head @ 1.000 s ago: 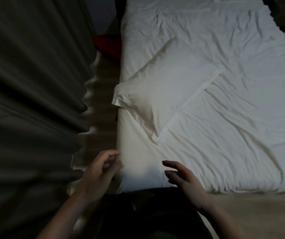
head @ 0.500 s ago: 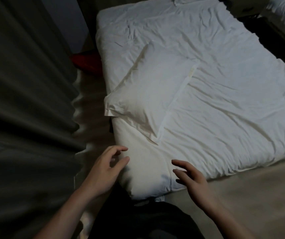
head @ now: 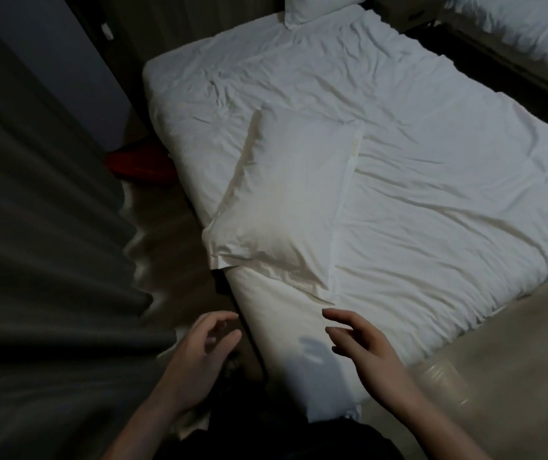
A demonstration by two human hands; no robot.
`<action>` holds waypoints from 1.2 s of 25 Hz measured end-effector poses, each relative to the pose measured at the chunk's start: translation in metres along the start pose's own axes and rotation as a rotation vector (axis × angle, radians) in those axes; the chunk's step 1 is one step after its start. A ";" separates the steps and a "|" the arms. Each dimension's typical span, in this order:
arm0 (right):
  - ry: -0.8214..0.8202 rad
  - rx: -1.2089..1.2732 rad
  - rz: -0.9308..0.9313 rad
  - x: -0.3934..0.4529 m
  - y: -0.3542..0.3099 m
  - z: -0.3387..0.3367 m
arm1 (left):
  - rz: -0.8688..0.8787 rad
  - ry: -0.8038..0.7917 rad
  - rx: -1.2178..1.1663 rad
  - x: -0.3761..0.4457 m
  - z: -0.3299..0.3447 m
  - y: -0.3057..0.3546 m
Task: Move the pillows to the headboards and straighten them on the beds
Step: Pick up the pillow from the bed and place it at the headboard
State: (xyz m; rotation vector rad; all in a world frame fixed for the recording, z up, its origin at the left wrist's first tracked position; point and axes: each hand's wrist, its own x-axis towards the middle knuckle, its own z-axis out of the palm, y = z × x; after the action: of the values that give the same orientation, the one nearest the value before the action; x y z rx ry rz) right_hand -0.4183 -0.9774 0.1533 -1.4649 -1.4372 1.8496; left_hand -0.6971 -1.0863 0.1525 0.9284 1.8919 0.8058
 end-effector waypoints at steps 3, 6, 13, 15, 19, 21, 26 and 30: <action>0.104 0.020 0.101 0.003 0.009 0.062 | 0.049 -0.134 0.003 0.038 -0.054 -0.021; 0.151 0.011 0.194 -0.010 0.009 0.114 | 0.041 -0.191 -0.036 0.051 -0.111 -0.040; 0.275 0.042 0.184 -0.016 -0.019 0.152 | 0.153 -0.250 -0.026 0.110 -0.163 -0.036; 0.312 0.058 0.170 -0.005 -0.026 0.147 | 0.183 -0.289 0.000 0.130 -0.156 -0.023; 0.338 0.115 0.125 0.037 -0.036 0.142 | 0.173 -0.330 0.024 0.160 -0.140 -0.008; 0.312 0.114 0.116 0.069 -0.039 0.140 | 0.124 -0.313 0.025 0.173 -0.137 -0.011; 0.188 0.065 0.077 0.148 -0.061 0.127 | -0.107 -0.247 0.014 0.223 -0.144 -0.010; 0.211 0.023 0.121 0.210 -0.067 0.104 | -0.246 -0.190 0.091 0.316 -0.137 -0.008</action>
State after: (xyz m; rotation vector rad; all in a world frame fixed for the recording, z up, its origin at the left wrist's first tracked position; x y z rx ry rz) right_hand -0.6099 -0.8357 0.1009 -1.7116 -1.2484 1.7132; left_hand -0.9336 -0.8485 0.0751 0.7780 1.8424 0.4724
